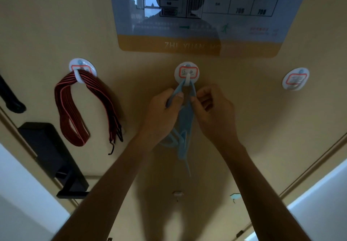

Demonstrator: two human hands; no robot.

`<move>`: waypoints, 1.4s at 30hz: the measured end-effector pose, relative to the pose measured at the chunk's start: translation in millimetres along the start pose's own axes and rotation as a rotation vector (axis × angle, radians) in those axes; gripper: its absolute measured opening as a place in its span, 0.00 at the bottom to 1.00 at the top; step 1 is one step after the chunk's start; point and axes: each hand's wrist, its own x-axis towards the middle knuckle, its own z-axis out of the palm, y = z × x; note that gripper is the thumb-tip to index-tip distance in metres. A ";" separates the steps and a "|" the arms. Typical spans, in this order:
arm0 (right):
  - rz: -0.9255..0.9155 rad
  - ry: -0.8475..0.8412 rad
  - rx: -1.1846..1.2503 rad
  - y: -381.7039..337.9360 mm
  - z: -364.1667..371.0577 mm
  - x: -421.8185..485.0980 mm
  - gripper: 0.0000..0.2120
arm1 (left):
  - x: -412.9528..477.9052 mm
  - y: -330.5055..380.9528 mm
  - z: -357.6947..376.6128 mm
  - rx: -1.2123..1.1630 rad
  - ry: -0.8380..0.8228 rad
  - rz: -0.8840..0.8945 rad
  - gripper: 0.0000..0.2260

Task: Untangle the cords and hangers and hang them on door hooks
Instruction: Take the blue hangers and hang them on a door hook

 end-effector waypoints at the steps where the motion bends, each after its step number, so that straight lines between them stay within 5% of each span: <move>1: 0.004 0.007 0.000 0.2 0.2 -0.7 0.08 | -0.4 -1.0 -0.8 -0.015 0.001 -0.012 0.15; 9: 0.108 0.041 0.064 2.8 0.4 -16.6 0.07 | -15.4 -8.4 -7.2 -0.259 -0.071 -0.287 0.32; 14: 0.264 0.000 0.057 22.7 5.6 -37.6 0.16 | -19.8 -21.4 -12.1 -0.148 -0.187 -0.400 0.14; 23: 0.455 -0.617 -0.112 64.4 17.8 -96.0 0.09 | -54.2 -52.9 -14.3 -0.154 -0.545 -0.486 0.08; 26: 0.478 -0.729 -0.048 72.9 27.5 -113.9 0.18 | -65.2 -70.5 -3.9 -0.013 -0.643 -0.510 0.08; 29: 0.479 -0.815 0.021 76.0 31.9 -127.6 0.16 | -75.7 -78.9 6.1 0.062 -0.680 -0.469 0.11; 34: 0.502 -0.786 0.012 83.8 33.6 -144.3 0.08 | -82.9 -83.0 14.2 0.066 -0.720 -0.455 0.14; 38: 0.570 -0.748 0.073 82.6 16.0 -144.7 0.16 | -85.8 -73.9 20.9 0.028 -0.786 -0.462 0.08; 42: 0.637 -0.702 0.201 83.9 -16.9 -138.6 0.09 | -83.4 -70.9 34.9 0.055 -0.767 -0.417 0.08</move>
